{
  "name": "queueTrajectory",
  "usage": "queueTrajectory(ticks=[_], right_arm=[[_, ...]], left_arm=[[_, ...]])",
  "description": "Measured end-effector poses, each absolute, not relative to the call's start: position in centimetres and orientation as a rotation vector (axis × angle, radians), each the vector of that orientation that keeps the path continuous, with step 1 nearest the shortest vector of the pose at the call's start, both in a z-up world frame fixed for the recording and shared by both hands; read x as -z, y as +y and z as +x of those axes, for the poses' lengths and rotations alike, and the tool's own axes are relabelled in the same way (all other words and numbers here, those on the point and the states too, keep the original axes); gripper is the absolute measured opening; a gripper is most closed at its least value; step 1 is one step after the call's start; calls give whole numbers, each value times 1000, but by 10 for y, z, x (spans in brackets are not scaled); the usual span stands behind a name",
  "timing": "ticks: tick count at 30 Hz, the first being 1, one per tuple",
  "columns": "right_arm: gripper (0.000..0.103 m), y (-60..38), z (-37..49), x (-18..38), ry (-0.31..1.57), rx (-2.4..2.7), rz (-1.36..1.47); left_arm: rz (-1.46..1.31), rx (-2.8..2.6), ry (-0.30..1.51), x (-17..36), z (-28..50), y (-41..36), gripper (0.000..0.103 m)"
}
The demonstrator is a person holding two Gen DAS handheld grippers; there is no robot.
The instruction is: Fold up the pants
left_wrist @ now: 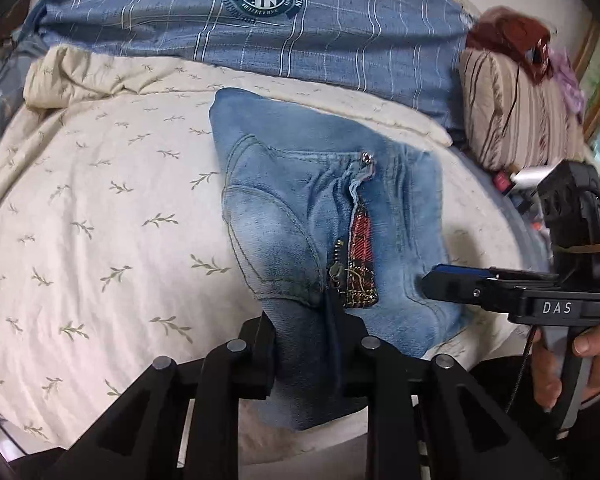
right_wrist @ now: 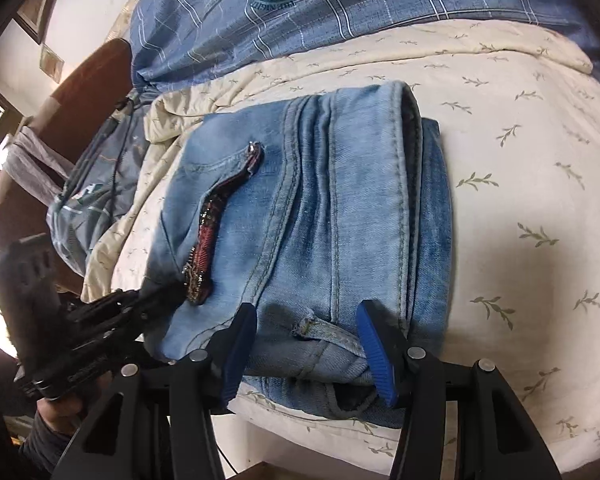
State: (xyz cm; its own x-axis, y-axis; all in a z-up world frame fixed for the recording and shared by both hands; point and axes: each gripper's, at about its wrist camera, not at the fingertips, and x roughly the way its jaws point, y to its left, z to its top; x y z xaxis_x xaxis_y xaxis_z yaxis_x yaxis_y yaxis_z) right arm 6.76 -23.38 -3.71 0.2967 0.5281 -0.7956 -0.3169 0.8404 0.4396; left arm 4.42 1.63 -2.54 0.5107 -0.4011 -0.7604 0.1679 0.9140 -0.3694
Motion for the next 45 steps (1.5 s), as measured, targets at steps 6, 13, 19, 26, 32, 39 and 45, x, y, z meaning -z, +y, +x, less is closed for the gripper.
queueTrajectory(ticks=[6, 13, 19, 26, 32, 39, 45], right_arm=[[77, -279, 78, 9, 1034, -462, 360], [77, -290, 126, 48, 1162, -411, 488], [22, -254, 128, 28, 1144, -389, 273], [20, -223, 107, 21, 1069, -224, -101], [71, -258, 109, 21, 1119, -254, 152], [71, -269, 68, -8, 1097, -474, 390], [71, -290, 65, 21, 1166, -346, 381]], left_arm=[[-433, 387, 1014, 44, 57, 36, 39], [-397, 382, 997, 45, 51, 33, 46], [-346, 359, 986, 43, 45, 34, 50], [-285, 344, 964, 40, 42, 25, 52], [-257, 321, 960, 39, 41, 24, 52], [-255, 316, 957, 39, 40, 24, 52], [-255, 312, 956, 39, 40, 23, 52]])
